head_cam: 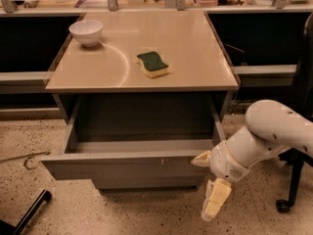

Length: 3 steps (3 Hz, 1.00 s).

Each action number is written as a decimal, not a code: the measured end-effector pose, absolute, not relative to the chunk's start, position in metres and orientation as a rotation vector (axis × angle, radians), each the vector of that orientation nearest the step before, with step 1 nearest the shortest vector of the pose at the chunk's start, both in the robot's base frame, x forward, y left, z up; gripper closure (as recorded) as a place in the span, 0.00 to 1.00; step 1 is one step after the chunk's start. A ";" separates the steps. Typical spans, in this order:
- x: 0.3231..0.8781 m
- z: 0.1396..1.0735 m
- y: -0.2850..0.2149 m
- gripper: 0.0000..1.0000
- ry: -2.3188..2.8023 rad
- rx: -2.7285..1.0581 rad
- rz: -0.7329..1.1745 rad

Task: Close top drawer

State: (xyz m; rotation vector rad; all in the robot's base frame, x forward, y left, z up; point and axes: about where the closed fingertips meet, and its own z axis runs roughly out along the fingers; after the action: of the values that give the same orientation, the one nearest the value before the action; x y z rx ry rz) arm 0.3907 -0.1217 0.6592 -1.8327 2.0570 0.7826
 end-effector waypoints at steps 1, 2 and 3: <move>0.409 0.651 -0.128 0.00 2.075 -1.804 0.735; 0.435 0.643 -0.133 0.00 2.106 -1.749 0.633; 0.442 0.643 -0.132 0.00 2.102 -1.729 0.605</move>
Offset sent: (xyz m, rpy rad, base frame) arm 0.1009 -0.0260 -0.0302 -0.1088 -0.2028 -0.2248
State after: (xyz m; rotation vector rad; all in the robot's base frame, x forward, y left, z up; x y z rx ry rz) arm 0.4424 -0.1323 0.6425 -1.7294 2.1023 0.6046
